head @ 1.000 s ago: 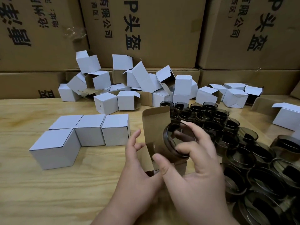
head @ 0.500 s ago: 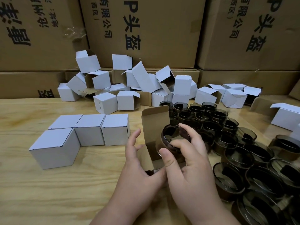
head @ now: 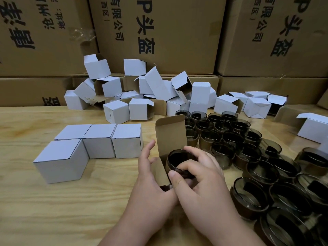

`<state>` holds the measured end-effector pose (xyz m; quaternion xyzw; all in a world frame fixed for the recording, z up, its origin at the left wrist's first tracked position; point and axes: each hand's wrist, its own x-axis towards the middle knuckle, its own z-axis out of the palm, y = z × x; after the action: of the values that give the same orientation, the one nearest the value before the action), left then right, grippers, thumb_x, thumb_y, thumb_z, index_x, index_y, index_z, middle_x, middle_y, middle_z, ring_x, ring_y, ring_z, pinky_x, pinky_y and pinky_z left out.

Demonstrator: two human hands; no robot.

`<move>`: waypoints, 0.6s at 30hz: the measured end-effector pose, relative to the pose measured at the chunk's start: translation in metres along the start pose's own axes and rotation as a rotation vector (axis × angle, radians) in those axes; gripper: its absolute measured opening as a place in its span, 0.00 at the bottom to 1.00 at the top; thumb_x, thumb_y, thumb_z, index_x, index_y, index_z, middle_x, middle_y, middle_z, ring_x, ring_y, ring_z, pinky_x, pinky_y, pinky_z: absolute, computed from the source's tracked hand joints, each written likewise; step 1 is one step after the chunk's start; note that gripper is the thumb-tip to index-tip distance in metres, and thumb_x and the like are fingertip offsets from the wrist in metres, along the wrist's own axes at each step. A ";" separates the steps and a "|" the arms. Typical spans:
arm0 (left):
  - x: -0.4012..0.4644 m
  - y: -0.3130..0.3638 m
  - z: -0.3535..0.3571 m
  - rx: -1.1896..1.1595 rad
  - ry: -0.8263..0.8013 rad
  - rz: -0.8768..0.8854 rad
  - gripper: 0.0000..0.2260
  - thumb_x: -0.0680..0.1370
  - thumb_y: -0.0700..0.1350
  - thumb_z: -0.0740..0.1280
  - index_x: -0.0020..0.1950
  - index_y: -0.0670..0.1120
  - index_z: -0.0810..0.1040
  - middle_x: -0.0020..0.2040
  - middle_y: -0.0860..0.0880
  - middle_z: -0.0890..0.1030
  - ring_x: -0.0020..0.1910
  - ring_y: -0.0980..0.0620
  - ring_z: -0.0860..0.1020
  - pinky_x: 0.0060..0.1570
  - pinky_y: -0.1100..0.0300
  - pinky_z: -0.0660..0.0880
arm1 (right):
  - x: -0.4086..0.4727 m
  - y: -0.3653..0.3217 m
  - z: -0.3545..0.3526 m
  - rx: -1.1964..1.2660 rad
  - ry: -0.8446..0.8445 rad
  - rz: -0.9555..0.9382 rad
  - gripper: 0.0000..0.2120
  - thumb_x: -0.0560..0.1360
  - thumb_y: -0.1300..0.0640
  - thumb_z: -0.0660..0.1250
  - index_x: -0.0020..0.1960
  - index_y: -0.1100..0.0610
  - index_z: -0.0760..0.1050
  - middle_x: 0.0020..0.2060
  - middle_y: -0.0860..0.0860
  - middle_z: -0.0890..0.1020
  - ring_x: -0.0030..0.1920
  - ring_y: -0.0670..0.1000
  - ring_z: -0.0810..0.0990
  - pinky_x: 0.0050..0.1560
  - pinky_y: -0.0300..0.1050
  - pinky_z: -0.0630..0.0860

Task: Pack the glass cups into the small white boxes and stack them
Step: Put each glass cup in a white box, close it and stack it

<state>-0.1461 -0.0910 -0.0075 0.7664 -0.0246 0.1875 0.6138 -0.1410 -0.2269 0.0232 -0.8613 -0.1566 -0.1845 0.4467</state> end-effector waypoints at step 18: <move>-0.002 0.006 0.000 -0.041 -0.027 -0.015 0.47 0.63 0.54 0.81 0.70 0.80 0.55 0.59 0.64 0.76 0.52 0.65 0.83 0.44 0.74 0.76 | 0.007 0.001 -0.004 -0.271 -0.197 0.070 0.37 0.69 0.26 0.44 0.34 0.53 0.79 0.79 0.32 0.53 0.77 0.35 0.37 0.77 0.49 0.36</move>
<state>-0.1495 -0.0928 -0.0027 0.7564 -0.0309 0.1719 0.6304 -0.1354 -0.2304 0.0280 -0.9325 -0.1433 -0.1029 0.3151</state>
